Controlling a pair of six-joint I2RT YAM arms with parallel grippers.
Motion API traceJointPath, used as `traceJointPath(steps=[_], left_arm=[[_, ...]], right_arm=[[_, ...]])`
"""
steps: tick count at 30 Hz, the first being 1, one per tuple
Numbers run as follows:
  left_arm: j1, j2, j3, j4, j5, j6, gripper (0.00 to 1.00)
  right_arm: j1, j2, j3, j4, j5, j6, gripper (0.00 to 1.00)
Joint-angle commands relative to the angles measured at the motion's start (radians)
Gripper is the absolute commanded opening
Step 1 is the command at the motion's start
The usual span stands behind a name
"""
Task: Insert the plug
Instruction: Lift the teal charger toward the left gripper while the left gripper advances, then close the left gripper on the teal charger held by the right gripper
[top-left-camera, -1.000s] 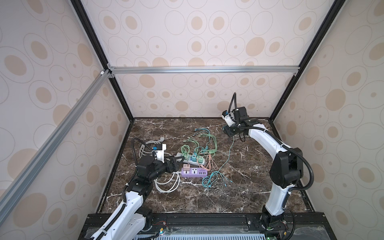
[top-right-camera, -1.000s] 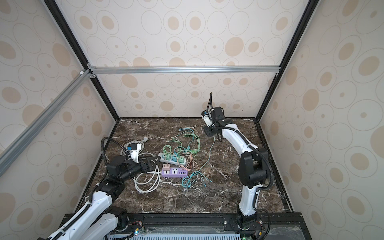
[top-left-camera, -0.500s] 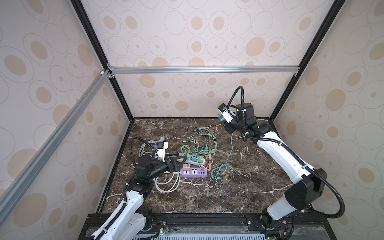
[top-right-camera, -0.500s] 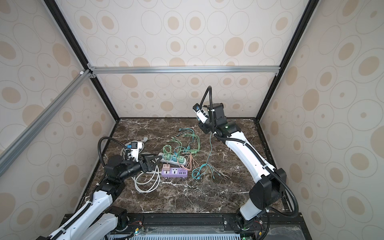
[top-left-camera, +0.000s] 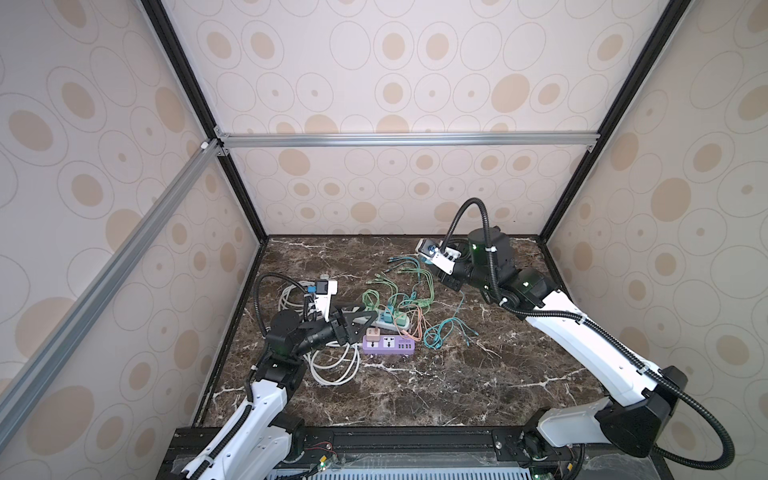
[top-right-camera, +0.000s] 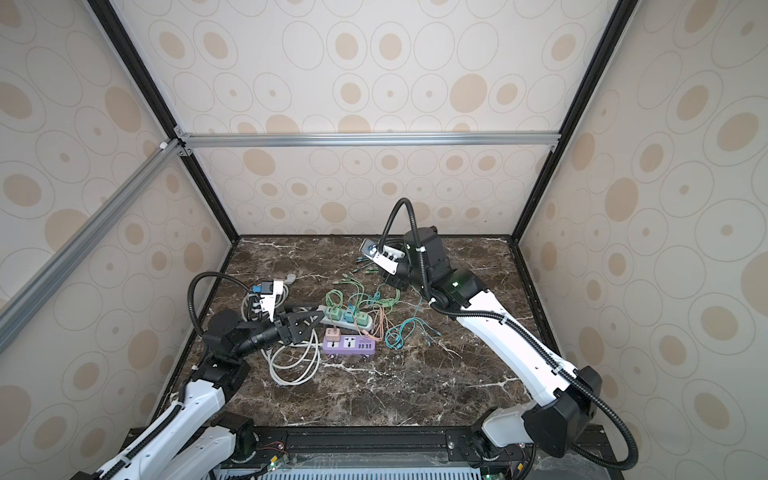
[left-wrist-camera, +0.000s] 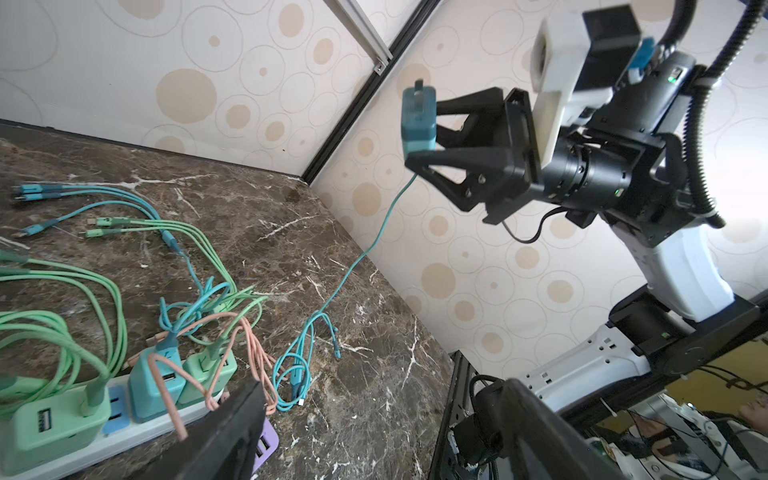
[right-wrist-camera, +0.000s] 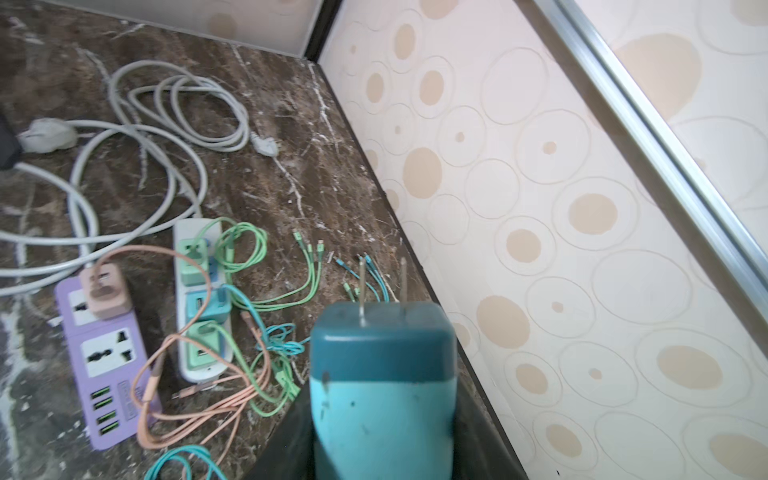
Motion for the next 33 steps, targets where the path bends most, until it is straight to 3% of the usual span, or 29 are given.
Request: traceJointPath(steps=[1,10,18,33], left_arm=[[-0.001,0.024,0.069,0.046,0.087,-0.037,0.87],[-0.003,0.107,0.122,0.069,0.168,-0.079,0.84],[-0.003,0.114,0.127,0.071,0.174,-0.088,0.75],[-0.003,0.111,0.129,0.068,0.179,-0.099,0.62]], right_arm=[[0.042,-0.041,-0.046,0.072,-0.041,-0.055,0.22],[0.174,-0.035,-0.074,0.074,0.021,-0.118,0.22],[0.265,-0.008,-0.076,0.057,0.052,-0.144,0.22],[0.353,0.064,-0.047,0.042,0.067,-0.183,0.22]])
